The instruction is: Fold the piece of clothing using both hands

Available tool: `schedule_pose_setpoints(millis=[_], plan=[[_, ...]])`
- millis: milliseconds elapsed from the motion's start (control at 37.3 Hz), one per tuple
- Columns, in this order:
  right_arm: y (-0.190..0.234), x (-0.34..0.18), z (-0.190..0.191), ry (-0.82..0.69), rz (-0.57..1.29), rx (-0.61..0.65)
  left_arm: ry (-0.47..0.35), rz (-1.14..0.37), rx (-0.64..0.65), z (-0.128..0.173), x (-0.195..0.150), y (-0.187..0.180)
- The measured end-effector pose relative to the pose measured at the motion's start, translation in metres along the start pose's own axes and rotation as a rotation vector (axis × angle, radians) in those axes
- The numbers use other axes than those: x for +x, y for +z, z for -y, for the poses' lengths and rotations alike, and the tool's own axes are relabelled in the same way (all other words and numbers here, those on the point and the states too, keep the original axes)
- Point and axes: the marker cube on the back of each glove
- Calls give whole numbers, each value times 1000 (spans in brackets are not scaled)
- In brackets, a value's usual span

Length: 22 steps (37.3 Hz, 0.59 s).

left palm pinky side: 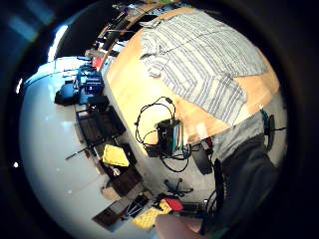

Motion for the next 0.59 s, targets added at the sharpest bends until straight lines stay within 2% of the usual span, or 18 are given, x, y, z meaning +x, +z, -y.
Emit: schedule_pose_setpoints(millis=[348,590], plan=[[-8,1,4,2,-3,9,0,24,-3,5,2,-3],[-8,1,10,16,-14,3,-16,35,-58,10,-5,13]])
